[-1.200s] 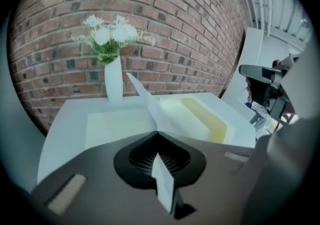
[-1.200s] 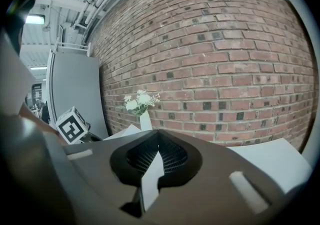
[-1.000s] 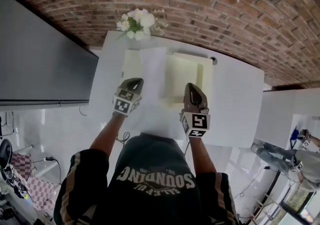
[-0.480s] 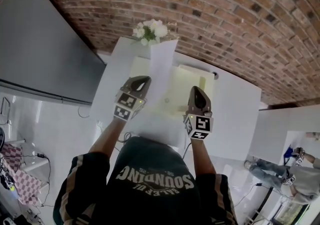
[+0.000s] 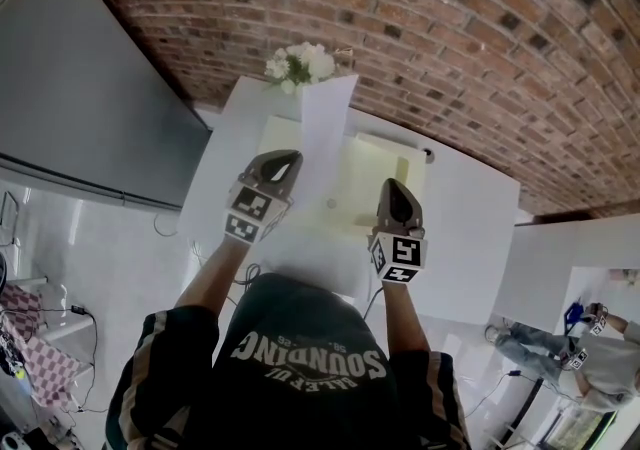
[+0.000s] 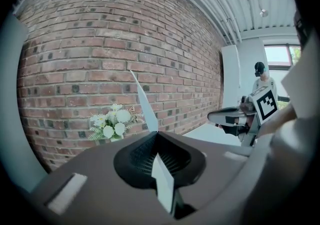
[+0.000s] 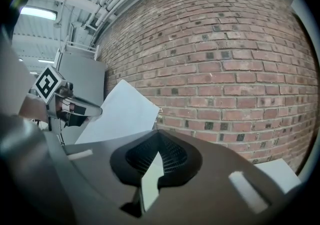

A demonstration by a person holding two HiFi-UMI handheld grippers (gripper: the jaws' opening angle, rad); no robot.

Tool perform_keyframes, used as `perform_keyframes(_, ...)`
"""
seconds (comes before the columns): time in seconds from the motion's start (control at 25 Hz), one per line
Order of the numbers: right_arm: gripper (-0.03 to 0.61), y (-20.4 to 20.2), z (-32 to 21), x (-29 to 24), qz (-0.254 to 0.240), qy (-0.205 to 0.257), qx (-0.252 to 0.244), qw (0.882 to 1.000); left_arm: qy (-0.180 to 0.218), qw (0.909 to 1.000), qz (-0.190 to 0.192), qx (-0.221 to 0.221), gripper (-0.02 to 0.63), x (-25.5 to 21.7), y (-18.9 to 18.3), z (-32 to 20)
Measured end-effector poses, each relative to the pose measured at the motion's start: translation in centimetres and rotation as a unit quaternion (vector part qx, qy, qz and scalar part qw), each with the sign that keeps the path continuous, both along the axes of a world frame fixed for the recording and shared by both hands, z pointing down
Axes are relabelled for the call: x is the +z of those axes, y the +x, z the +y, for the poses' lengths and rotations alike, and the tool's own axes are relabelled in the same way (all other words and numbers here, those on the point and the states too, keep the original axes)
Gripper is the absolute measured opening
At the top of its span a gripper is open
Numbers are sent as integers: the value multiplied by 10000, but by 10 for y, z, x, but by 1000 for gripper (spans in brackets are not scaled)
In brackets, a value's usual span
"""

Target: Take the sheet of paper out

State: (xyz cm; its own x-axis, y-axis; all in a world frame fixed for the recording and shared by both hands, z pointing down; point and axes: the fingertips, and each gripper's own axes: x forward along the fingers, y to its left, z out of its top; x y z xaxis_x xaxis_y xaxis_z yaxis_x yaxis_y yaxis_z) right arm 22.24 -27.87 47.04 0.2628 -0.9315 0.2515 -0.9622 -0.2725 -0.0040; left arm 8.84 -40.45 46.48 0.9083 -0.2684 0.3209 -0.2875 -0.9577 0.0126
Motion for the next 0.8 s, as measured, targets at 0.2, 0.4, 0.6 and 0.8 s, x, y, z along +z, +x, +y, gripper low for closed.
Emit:
perform_keyframes(0.2, -6, 4, 3, 3, -27, -11, 6, 10000, -112, 9999, -94, 17, 11, 4, 3, 4)
perform_keyframes(0.4, -6, 8, 3, 7, -60, -50, 13, 10000, -153, 9998, -146, 43, 11, 7, 6, 5)
perform_keyframes(0.6, -6, 8, 2, 10, -107, -79, -12, 9999, -218, 9996, -166, 61, 11, 11, 10, 7)
perform_keyframes(0.8, -6, 8, 0, 13, -112, -99, -27, 9999, -262, 9994, -199, 88, 11, 18, 11, 7)
